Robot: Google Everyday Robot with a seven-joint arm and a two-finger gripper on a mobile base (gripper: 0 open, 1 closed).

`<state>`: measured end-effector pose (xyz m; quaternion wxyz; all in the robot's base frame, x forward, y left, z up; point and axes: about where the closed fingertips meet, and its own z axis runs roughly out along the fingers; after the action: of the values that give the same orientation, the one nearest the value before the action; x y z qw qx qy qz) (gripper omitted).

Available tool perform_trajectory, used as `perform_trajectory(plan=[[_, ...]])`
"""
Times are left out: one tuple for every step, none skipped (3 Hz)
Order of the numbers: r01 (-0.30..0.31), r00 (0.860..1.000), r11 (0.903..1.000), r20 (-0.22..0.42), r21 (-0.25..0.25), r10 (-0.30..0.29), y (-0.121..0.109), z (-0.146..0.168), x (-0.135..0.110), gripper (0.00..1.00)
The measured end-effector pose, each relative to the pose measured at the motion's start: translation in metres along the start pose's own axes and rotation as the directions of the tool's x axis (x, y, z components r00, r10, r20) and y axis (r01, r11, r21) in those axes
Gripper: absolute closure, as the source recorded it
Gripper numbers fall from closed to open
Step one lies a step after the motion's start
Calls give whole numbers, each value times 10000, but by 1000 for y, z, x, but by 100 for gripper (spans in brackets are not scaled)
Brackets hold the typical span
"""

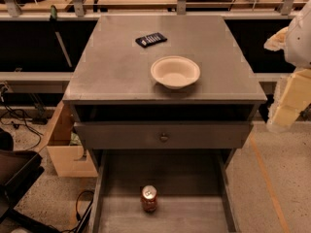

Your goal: Pick coke can from middle drawer and place on counter

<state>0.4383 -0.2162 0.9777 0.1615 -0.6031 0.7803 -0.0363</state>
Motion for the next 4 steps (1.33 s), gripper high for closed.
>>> perform_trajectory(plan=[[-10, 10000, 10000, 88, -23, 10, 1, 1, 0, 0], [-83, 9968, 9997, 797, -244, 102, 5, 8, 4, 0], [33, 9762, 9958, 2161, -910, 165, 23, 56, 12, 0], [26, 9117, 9879, 4062, -1549, 613, 66, 133, 16, 0]])
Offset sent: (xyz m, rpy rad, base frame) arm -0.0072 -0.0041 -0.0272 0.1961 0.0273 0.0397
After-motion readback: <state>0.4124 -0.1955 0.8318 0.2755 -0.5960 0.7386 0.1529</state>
